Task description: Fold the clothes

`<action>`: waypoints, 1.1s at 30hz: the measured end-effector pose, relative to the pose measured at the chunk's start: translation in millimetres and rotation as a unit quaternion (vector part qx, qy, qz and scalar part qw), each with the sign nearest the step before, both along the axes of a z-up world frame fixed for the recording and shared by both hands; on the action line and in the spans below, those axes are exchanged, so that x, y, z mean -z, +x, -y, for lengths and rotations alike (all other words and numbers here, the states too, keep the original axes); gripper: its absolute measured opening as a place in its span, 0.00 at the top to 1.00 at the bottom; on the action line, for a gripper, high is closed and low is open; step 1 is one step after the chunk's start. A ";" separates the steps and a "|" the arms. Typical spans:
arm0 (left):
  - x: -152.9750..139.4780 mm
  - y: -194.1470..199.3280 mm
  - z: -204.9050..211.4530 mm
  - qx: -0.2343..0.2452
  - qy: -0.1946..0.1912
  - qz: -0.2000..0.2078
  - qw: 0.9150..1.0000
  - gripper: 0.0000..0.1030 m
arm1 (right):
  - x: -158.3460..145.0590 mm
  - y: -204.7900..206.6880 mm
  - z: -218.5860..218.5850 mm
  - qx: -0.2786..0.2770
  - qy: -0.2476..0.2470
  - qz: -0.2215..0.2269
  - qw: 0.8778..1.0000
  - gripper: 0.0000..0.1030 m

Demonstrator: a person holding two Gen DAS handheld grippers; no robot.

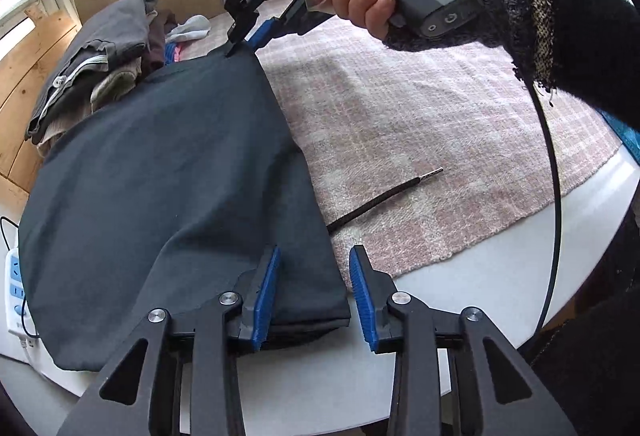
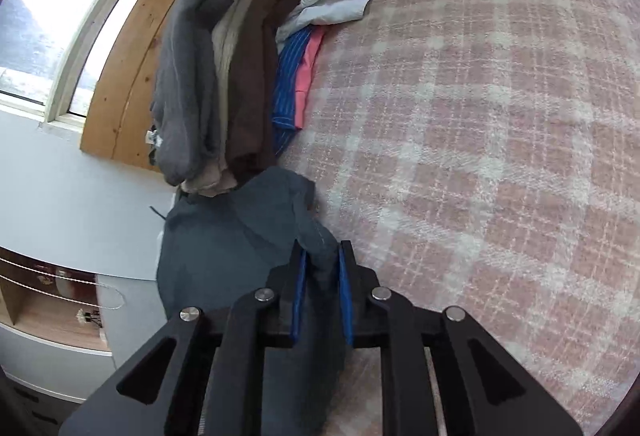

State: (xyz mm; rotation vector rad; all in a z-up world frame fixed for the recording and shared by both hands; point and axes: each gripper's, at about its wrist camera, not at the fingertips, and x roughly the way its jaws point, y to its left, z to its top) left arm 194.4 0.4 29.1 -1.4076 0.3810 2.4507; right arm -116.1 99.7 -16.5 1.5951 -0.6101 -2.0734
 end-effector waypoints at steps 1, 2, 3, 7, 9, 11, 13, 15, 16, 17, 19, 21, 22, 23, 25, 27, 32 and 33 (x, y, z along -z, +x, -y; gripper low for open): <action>-1.4 3.0 0.6 0.006 0.006 0.006 1.000 0.69 | -1.2 -0.3 -7.3 0.013 0.000 -0.002 1.000 0.84; -4.4 6.1 2.0 0.008 0.011 0.012 1.000 0.68 | -2.8 0.3 -16.0 0.025 -0.013 -0.001 1.000 0.84; -10.4 9.8 6.6 0.002 0.024 0.014 1.000 0.68 | -4.4 0.9 -24.8 0.037 -0.025 -0.001 0.999 0.84; -48.3 26.6 44.9 -0.051 0.095 0.011 0.994 0.68 | -15.5 32.1 -37.2 0.016 -0.063 -0.005 0.998 0.69; -65.9 29.5 72.9 -0.096 0.087 -0.011 0.991 0.63 | -15.1 57.6 -34.8 -0.006 -0.086 -0.004 0.996 0.64; -74.0 22.1 108.4 -0.144 0.076 -0.027 0.986 0.58 | -13.8 80.7 -29.3 -0.024 -0.102 -0.004 0.994 0.61; -82.1 14.8 144.0 -0.191 0.064 -0.043 0.979 0.55 | -9.9 98.0 -19.0 -0.037 -0.103 -0.005 0.994 0.57; -86.9 4.8 176.6 -0.228 0.056 -0.052 0.971 0.46 | -4.3 112.1 -10.6 -0.045 -0.100 -0.001 0.994 0.56; -83.0 -5.1 187.4 -0.228 0.060 -0.046 0.971 0.41 | -0.5 115.4 -5.5 -0.046 -0.103 0.002 0.994 0.56; -79.2 -15.0 198.2 -0.227 0.065 -0.039 0.971 0.33 | 3.5 117.9 -0.1 -0.046 -0.108 0.006 0.993 0.56; -71.4 -34.8 219.9 -0.226 0.073 -0.026 0.971 0.31 | 9.2 122.0 7.1 -0.039 -0.112 0.012 0.993 0.55; -63.6 -54.6 241.5 -0.225 0.081 -0.013 0.971 0.31 | 12.3 124.8 13.9 -0.031 -0.115 0.016 0.993 0.54; -59.8 -64.6 252.3 -0.224 0.085 -0.006 0.971 0.31 | 12.6 126.0 17.2 -0.026 -0.117 0.017 0.993 0.54; -55.6 -74.0 261.6 -0.221 0.092 0.001 0.971 0.31 | 13.0 127.2 20.5 -0.021 -0.119 0.018 0.993 0.53; -46.7 -89.4 273.9 -0.210 0.116 0.018 0.971 0.31 | 13.2 128.8 26.4 -0.011 -0.120 0.017 0.993 0.49; -38.2 -101.6 283.6 -0.198 0.138 0.034 0.970 0.31 | 12.5 129.1 31.0 -0.003 -0.115 0.013 0.993 0.49; -20.3 -111.6 290.8 -0.174 0.168 0.060 0.968 0.30 | 10.9 129.8 42.6 0.020 -0.104 0.003 0.994 0.47; -16.7 -113.6 292.2 -0.169 0.175 0.065 0.968 0.30 | 10.1 130.5 44.4 0.022 -0.100 0.000 0.995 0.47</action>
